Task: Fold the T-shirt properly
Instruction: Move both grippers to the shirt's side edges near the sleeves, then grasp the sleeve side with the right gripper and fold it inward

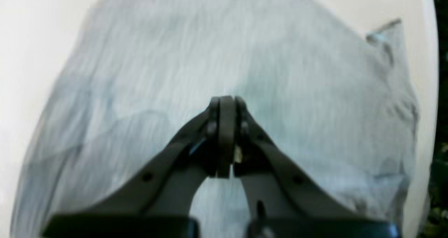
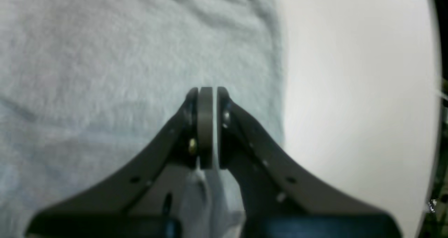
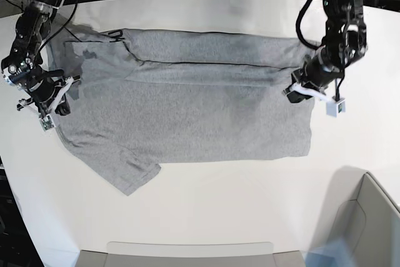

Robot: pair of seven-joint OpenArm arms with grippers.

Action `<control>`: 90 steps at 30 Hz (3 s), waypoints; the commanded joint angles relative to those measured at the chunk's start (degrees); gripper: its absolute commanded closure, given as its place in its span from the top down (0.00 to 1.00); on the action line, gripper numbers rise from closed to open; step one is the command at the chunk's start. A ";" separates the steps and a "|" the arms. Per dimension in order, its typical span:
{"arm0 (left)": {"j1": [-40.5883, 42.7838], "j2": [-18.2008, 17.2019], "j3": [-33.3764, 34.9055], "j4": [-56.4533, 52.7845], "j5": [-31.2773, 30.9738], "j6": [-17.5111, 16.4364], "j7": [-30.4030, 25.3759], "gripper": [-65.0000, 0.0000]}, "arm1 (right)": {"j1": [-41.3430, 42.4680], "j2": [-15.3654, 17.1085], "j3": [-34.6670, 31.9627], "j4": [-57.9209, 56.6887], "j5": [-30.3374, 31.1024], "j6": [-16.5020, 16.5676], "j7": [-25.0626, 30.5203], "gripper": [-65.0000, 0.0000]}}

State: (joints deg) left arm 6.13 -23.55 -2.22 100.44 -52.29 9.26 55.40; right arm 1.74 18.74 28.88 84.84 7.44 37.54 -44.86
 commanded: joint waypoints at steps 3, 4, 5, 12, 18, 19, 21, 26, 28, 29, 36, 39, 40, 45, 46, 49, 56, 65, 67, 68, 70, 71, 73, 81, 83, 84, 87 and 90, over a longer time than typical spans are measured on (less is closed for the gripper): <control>-4.24 -0.67 2.61 -6.07 -0.76 0.19 -1.37 0.00 | 5.69 1.08 -2.99 -5.67 -1.24 -0.13 1.13 0.03; -5.12 -0.67 3.41 -8.36 -0.76 0.19 -1.99 0.00 | 7.54 0.99 -4.05 -7.96 -3.18 -0.13 1.13 0.03; -5.65 -0.67 4.02 -10.11 -0.76 0.19 -2.25 0.00 | 8.86 0.73 -4.75 -9.63 -5.02 -0.13 1.21 0.03; -4.42 -1.37 9.12 -16.71 -0.32 0.11 -4.54 0.00 | 11.84 -2.43 -5.72 -14.46 -14.52 0.22 1.48 0.03; 3.41 -2.52 11.41 -16.44 3.19 0.11 -4.98 0.00 | 7.71 -1.82 -5.81 -13.67 -15.05 0.31 1.13 0.03; 5.17 -2.52 11.32 -16.36 3.63 0.11 -5.15 0.00 | 6.66 -1.12 -5.81 -12.71 -15.05 0.31 1.13 0.03; 8.33 -2.69 11.32 -14.60 5.48 0.02 -5.24 0.00 | 3.58 -0.50 -5.81 -10.42 -14.78 0.39 1.13 0.03; 14.40 -3.48 11.23 -8.00 7.77 0.02 -6.47 0.00 | 0.33 -0.85 -5.81 -4.27 -14.70 0.39 1.13 0.03; 14.40 -3.48 11.14 -6.33 7.77 0.02 -6.47 0.00 | 0.68 -0.94 -5.81 -2.68 -14.70 0.39 1.13 0.03; 14.31 -3.48 11.05 -5.45 7.77 0.02 -6.65 0.00 | 1.21 -1.03 -5.81 -2.07 -14.70 0.39 1.13 0.04; 10.79 -2.34 5.69 2.81 7.59 0.19 -6.03 0.00 | 11.93 -2.08 -6.25 -3.12 -14.78 0.39 1.30 0.41; 9.74 -2.25 5.60 4.13 7.50 0.19 -6.03 0.00 | 18.44 -1.64 -9.76 -9.19 -14.70 0.39 1.48 0.48; 9.39 -2.25 5.78 4.48 7.50 0.19 -6.03 0.00 | 21.16 -1.56 -10.82 -12.53 -14.70 0.39 1.56 0.48; 9.21 -0.58 5.60 4.66 7.50 0.19 -6.03 0.04 | 32.15 -1.64 -13.19 -30.64 -14.96 0.31 9.65 0.48; 9.30 -0.14 5.52 4.66 7.50 0.19 -6.03 0.07 | 34.44 -1.64 -13.63 -35.04 -15.05 0.13 12.55 0.48; 9.39 0.12 5.87 4.66 7.50 0.19 -6.03 0.13 | 41.30 -1.56 -13.98 -48.40 -15.13 -0.31 19.59 0.48; 9.39 0.21 5.95 4.66 7.50 0.19 -6.03 0.13 | 50.44 -0.68 -14.16 -71.96 -23.22 -9.72 36.91 0.48; 9.39 1.79 5.69 4.66 7.50 0.19 -6.03 0.13 | 47.45 -0.94 -13.89 -76.97 -27.09 -13.93 41.92 0.48; 9.39 1.79 5.69 4.66 7.50 0.19 -6.03 0.13 | 46.04 -1.12 -14.16 -77.06 -27.18 -13.85 41.92 0.48; 9.39 1.79 5.69 4.66 7.50 0.19 -6.03 0.13 | 45.52 -1.47 -14.33 -77.06 -27.27 -13.76 41.92 0.48; 9.39 1.79 5.60 4.74 7.50 0.19 -6.03 0.13 | 44.64 -2.79 -15.83 -77.06 -28.67 -13.67 41.74 0.48; 9.39 1.79 5.52 4.74 7.50 0.19 -6.03 0.13 | 44.28 -3.40 -16.80 -77.06 -29.64 -13.58 41.65 0.48; 9.39 1.88 5.69 4.74 7.50 0.19 -6.03 0.13 | 43.58 -4.37 -18.29 -77.06 -31.05 -13.58 41.56 0.48; 9.39 1.88 5.60 4.74 7.50 0.28 -6.03 0.13 | 42.44 -4.54 -18.55 -76.71 -31.66 -12.18 31.72 0.19; 9.39 1.88 5.60 4.74 7.50 0.28 -6.03 0.13 | 42.35 -2.61 -18.47 -76.71 -30.61 -9.45 29.17 0.09; 9.39 1.88 5.60 4.74 7.50 0.28 -6.03 0.13 | 42.17 -1.73 -18.47 -76.71 -29.20 -7.78 27.94 0.04; 9.12 1.88 5.95 4.74 7.50 0.28 -6.03 0.13 | 40.59 1.61 -18.47 -76.71 -24.10 -1.45 24.07 0.00; 9.03 1.88 5.95 4.74 7.50 0.28 -6.03 0.13 | 39.10 4.69 -18.47 -76.71 -20.59 2.46 20.99 0.00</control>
State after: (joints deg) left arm 15.57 -21.12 3.86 104.09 -44.58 9.65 49.91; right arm 42.19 22.98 10.83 9.04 -6.13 39.05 -15.44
